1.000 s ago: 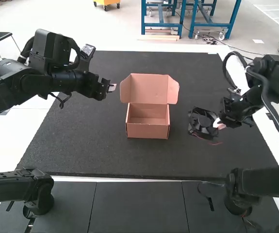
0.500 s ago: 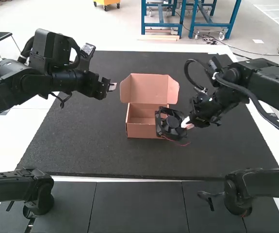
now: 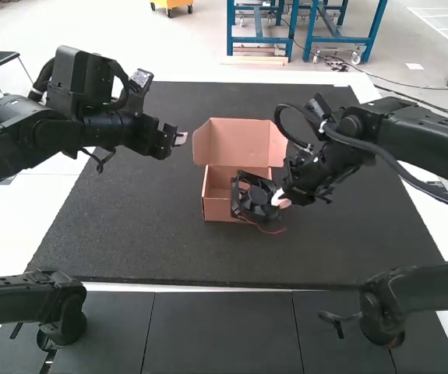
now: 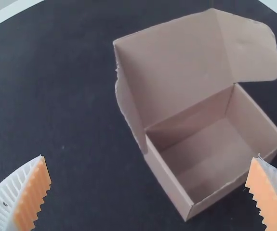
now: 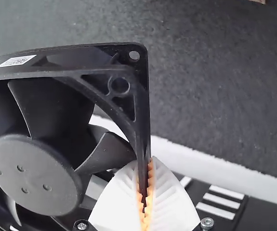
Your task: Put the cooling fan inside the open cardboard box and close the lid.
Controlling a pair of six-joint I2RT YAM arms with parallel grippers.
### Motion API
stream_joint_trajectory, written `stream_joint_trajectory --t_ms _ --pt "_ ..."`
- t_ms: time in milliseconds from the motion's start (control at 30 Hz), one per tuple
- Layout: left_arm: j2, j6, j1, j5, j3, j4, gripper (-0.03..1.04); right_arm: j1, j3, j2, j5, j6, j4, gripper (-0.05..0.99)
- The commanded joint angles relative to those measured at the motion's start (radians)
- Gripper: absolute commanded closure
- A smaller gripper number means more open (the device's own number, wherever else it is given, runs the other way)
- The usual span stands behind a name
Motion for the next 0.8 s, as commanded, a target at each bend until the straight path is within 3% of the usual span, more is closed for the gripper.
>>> stream_joint_trajectory --t_ms 0,233,767 --pt "0.005 -0.003 0.009 -0.010 0.002 0.015 0.05 0.047 0.033 0.036 0.025 0.015 0.016 0.96" --pt "0.002 -0.003 0.009 -0.014 0.002 0.019 0.05 0.113 0.102 0.134 0.076 0.014 0.043 0.96" --pt "-0.006 -0.003 0.009 -0.016 0.007 0.031 0.05 0.125 0.309 0.376 0.213 -0.049 0.060 0.96"
